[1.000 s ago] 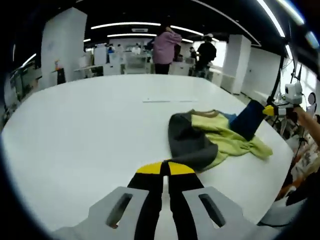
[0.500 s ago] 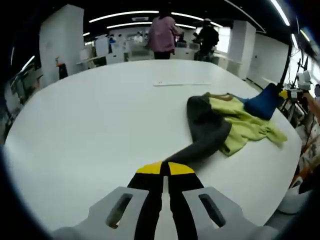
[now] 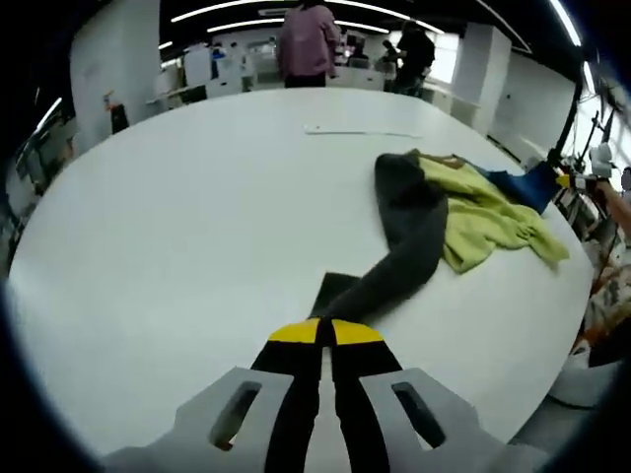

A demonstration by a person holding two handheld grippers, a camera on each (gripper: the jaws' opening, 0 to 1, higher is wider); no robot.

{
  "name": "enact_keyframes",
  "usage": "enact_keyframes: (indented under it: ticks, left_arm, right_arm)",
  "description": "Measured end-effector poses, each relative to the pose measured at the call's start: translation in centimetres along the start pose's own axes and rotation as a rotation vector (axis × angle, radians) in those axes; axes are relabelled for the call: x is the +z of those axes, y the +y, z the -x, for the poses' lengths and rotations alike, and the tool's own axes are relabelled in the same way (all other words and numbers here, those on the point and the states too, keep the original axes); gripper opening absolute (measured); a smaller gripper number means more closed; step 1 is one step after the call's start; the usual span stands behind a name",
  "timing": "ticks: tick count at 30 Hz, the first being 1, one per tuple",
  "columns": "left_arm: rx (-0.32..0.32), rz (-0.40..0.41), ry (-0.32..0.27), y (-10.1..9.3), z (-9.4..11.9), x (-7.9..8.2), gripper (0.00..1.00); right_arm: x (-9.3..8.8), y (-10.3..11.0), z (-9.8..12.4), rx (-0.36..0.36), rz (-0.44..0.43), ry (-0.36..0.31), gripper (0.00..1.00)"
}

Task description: Fold the garment on the visible template until the final outline fits inside the template.

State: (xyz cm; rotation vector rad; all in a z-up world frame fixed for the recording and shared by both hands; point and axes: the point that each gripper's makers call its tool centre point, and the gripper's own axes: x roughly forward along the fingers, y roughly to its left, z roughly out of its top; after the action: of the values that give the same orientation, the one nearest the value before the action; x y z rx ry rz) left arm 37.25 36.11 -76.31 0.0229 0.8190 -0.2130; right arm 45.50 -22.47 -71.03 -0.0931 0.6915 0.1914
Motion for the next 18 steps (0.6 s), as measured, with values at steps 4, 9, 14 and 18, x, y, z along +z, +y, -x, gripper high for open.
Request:
enact_keyframes:
  ticks: [4,9,14,18]
  left_arm:
    - [0.024,0.021,0.004,0.8,-0.1,0.0,0.0]
    - [0.05,0.022,0.017,1.5,-0.5,0.2,0.0]
    - [0.084,-0.021,0.032,2.5,-1.3,0.7,0.0]
    - [0.116,-0.055,0.042,3.8,-1.9,1.0,0.0]
  right_arm:
    - [-1.1,-1.7,0.1,-0.038,-0.037,0.018,0.0]
    - [-2.3,-3.4,0.3,-0.077,-0.118,0.032,0.0]
    - [-3.3,-5.1,0.3,-0.12,-0.154,0.045,0.0]
    - [-4.2,-6.4,0.4,-0.15,-0.19,0.062,0.0]
